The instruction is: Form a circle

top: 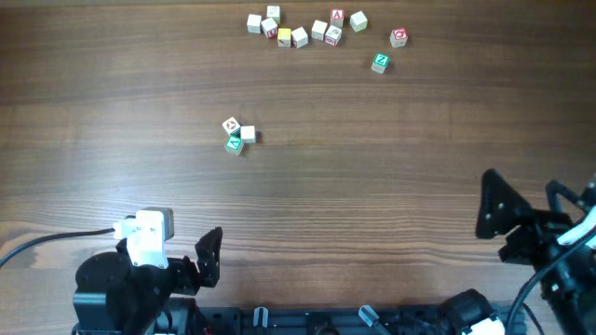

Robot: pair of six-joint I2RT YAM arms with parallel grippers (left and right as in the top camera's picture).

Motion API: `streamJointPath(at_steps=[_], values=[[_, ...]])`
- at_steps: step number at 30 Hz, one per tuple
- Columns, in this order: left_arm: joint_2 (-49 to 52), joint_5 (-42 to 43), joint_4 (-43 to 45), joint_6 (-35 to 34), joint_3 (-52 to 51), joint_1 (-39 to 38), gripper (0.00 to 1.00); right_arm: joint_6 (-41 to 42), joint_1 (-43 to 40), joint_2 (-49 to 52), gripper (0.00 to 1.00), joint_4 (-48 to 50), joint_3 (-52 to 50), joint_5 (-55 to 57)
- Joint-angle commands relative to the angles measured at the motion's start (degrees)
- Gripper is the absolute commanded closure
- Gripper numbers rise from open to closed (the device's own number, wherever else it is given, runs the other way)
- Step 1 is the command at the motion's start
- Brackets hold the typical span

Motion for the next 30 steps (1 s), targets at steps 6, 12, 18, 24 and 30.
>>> streamJointPath(at_steps=[6, 12, 18, 24, 30], values=[[-0.3, 0.7, 0.1, -0.1, 0.2, -0.2, 0.0, 4.9, -16.6, -6.8, 0.0, 1.1, -0.2, 1.1], [-0.3, 0.7, 0.1, -0.1, 0.2, -0.2, 0.0, 7.0, -24.2, -21.3, 0.0, 5.2, -10.0, 0.5], [-0.3, 0.7, 0.1, -0.1, 0.2, -0.2, 0.0, 7.1, -29.0, -28.3, 0.0, 26.9, -27.2, -8.7], [-0.3, 0.7, 0.1, -0.1, 0.2, -0.2, 0.0, 7.1, -30.7, -28.4, 0.0, 67.8, -49.1, -19.7], [-0.3, 0.7, 0.1, -0.1, 0.2, -0.2, 0.0, 9.8, -30.7, -34.4, 0.0, 87.2, -64.5, -19.2]])
